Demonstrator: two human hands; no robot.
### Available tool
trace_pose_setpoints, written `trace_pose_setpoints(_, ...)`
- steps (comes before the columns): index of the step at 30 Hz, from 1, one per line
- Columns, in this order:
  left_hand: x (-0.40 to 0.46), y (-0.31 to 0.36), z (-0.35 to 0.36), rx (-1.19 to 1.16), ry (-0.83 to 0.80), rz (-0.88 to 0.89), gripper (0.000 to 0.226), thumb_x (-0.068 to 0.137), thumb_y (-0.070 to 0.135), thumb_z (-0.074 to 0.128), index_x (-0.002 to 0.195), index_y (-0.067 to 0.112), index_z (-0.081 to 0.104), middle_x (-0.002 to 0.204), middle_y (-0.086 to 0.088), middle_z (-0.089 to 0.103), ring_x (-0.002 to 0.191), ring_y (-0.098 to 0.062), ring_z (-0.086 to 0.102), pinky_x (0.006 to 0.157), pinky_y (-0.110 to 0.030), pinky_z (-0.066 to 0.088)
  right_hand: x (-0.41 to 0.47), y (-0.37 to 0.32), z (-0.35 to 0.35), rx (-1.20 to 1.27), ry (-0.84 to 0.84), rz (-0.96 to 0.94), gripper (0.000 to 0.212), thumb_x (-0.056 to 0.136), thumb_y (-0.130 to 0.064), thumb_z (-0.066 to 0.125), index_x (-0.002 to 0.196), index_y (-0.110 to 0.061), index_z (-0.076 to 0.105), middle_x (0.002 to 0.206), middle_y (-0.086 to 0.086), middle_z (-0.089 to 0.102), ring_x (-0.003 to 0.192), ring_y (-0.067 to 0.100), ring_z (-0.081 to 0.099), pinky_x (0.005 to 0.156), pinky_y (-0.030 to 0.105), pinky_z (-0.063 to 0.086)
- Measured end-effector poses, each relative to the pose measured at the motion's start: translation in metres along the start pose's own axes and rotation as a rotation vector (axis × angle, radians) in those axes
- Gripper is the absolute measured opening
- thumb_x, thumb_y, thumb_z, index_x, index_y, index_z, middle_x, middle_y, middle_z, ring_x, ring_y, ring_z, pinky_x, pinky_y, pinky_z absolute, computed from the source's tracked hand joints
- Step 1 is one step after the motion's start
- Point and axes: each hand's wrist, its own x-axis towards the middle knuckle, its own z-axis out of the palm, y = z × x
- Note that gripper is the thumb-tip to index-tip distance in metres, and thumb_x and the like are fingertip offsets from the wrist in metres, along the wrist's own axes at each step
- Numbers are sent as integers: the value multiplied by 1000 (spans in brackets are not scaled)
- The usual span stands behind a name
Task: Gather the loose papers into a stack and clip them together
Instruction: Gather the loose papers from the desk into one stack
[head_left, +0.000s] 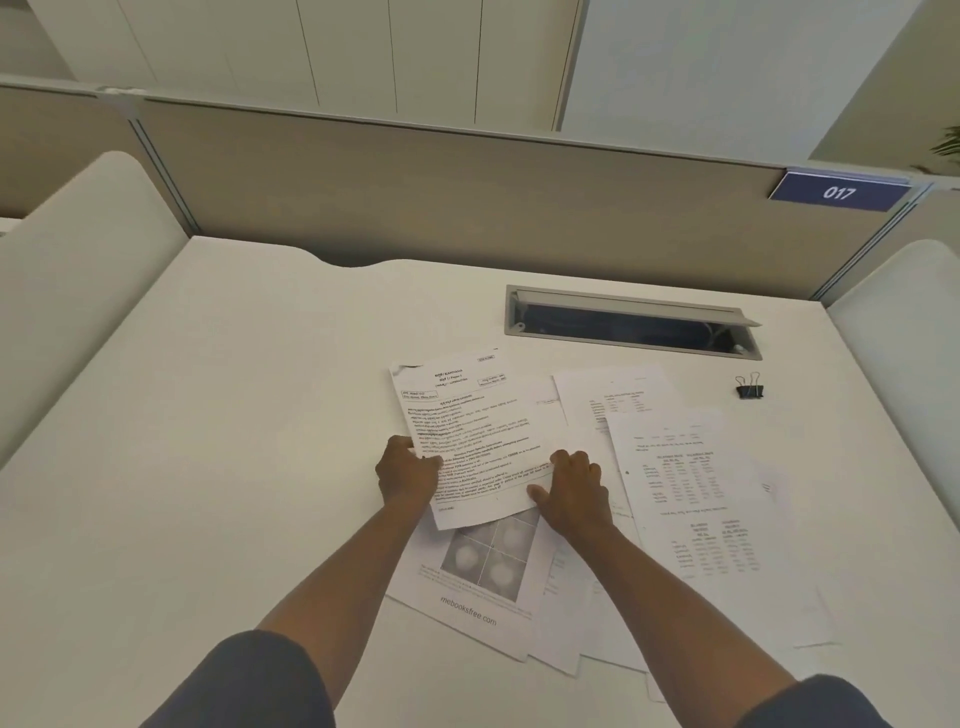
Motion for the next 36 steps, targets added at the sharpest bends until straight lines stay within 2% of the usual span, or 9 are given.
trace_pose_setpoints(4, 7, -8, -12, 26, 32, 61, 21, 89, 12, 63, 109, 7, 65, 115, -12, 70, 102, -32, 65, 87, -36, 52, -10, 0, 5, 8, 42, 67, 48, 95, -44, 53, 126, -10, 42, 127, 13, 48, 118, 30, 47, 93, 44, 49)
trace_pose_setpoints(9, 18, -15, -37, 52, 124, 69, 22, 90, 9, 59, 111, 4, 63, 117, -17, 67, 105, -38, 63, 91, -40, 50, -25, -11, 13, -26, -14, 211, 80, 77, -61, 69, 129, -8, 39, 126, 13, 46, 119, 31, 47, 90, 40, 48)
trace_pose_setpoints(13, 24, -28, -61, 4, 131, 63, 17, 90, 9, 58, 106, 6, 62, 114, -15, 67, 101, -37, 62, 92, -41, 51, -26, -15, 20, 36, -33, 246, 81, 76, -50, 77, 129, -4, 36, 126, 16, 45, 116, 33, 50, 91, 38, 49)
trace_pose_setpoints(16, 19, -37, -78, -66, 114, 60, 7, 90, 8, 58, 95, 13, 59, 104, -8, 65, 91, -31, 58, 82, -35, 47, -26, -16, 17, 184, -27, 308, 73, 78, -31, 79, 128, -3, 34, 125, 19, 47, 112, 34, 56, 89, 34, 49)
trace_pose_setpoints(21, 14, -44, -91, -111, 38, 92, 14, 90, 3, 56, 97, 15, 60, 99, -5, 65, 90, -30, 61, 85, -41, 51, -23, 1, 10, 577, 3, 348, 68, 82, -6, 71, 137, 0, 33, 115, 17, 58, 109, 34, 61, 80, 33, 49)
trace_pose_setpoints(25, 8, -45, -92, -165, -81, 90, 19, 91, -1, 53, 100, 14, 62, 101, -6, 67, 90, -28, 63, 87, -40, 51, -24, 21, 2, 610, 46, 204, 19, 93, -15, 57, 109, -6, 56, 109, 11, 64, 105, 30, 61, 79, 28, 41)
trace_pose_setpoints(29, 0, -47, -87, -161, -194, 97, 20, 94, 0, 51, 105, 12, 63, 102, -4, 69, 88, -24, 65, 83, -36, 52, -17, 28, -5, 666, 25, 148, 43, 100, -25, 40, 142, -14, 43, 142, 8, 53, 126, 32, 52, 94, 38, 46)
trace_pose_setpoints(33, -15, -44, -80, -122, -289, 116, 16, 94, 5, 54, 105, 12, 64, 99, 0, 70, 86, -19, 66, 72, -28, 50, -12, 17, -12, 752, -80, 153, 47, 102, -28, 36, 149, -22, 32, 151, 3, 42, 127, 33, 51, 63, 28, 52)
trace_pose_setpoints(36, -19, -44, -78, -140, -331, 117, 18, 90, 18, 64, 100, 3, 65, 102, -14, 73, 92, -30, 68, 81, -37, 51, -13, 6, -18, 821, -147, 162, 47, 101, -29, 36, 148, -23, 33, 150, 2, 44, 127, 31, 51, 82, 44, 58)
